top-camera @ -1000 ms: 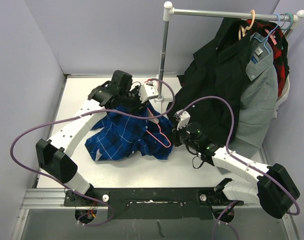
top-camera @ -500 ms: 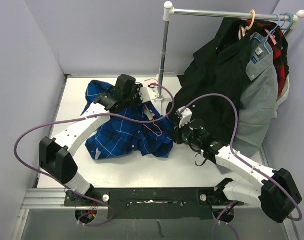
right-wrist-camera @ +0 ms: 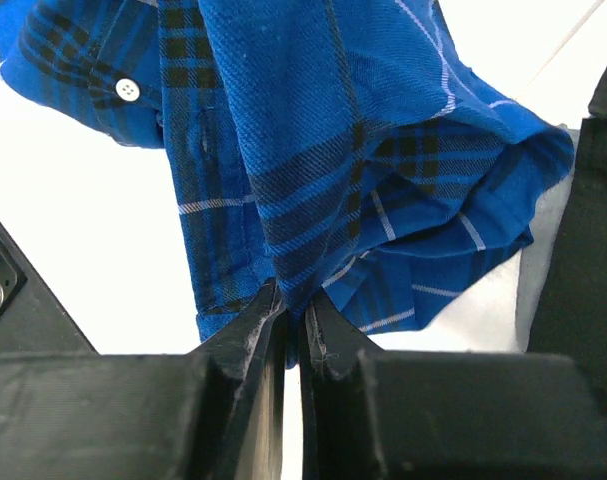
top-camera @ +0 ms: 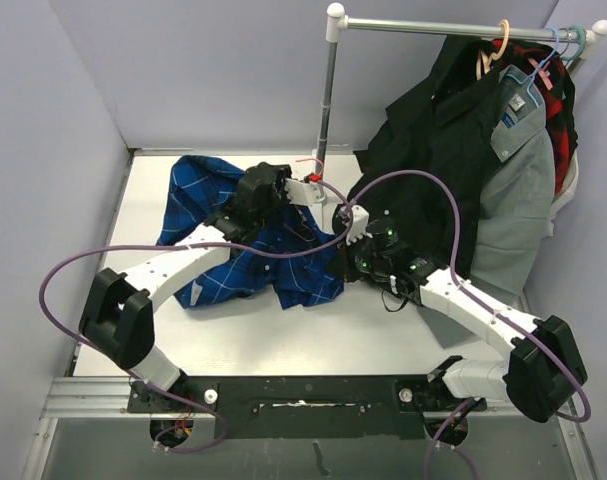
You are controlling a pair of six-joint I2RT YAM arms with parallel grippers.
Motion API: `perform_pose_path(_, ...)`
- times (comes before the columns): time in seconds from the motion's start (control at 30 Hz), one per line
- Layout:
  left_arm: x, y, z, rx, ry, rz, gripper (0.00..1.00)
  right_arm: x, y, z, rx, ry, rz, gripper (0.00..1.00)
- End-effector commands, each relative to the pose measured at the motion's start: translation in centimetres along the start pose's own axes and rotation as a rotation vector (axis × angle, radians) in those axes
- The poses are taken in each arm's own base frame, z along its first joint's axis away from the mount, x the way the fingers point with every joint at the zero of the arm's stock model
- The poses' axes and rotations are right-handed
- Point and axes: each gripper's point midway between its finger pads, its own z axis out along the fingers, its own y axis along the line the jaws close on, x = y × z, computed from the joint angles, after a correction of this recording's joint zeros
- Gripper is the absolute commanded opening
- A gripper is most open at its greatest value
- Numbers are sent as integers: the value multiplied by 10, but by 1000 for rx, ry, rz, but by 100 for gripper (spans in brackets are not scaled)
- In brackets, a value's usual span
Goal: Place the shirt on the hanger
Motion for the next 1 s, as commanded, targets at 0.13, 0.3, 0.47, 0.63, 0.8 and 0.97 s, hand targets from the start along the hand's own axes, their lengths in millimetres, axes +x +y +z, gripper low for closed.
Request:
perform_pose_path(0.13,-3,51,-39,-133,-8,-193,0,-40,10,-22,-22,-64,68,0)
perform_pose_path(0.3,-21,-2,-50,182,-64,-425,0,-61,34,-6,-151,-124,135,0)
perform_pose_path(0.47,-44,-41,-70,459,-148,-577,0,-93,58,6,-263,-217,170,0)
perform_pose_path(0.63,-50,-50,-78,573,-195,-648,0,-117,78,5,-332,-260,171,0)
perform_pose_path(0.8,-37,-49,-70,560,-184,-673,0,-129,89,-9,-318,-262,122,0)
perform_pose_path(0.97,-28,-43,-59,526,-174,-719,0,-139,101,-18,-315,-273,122,0)
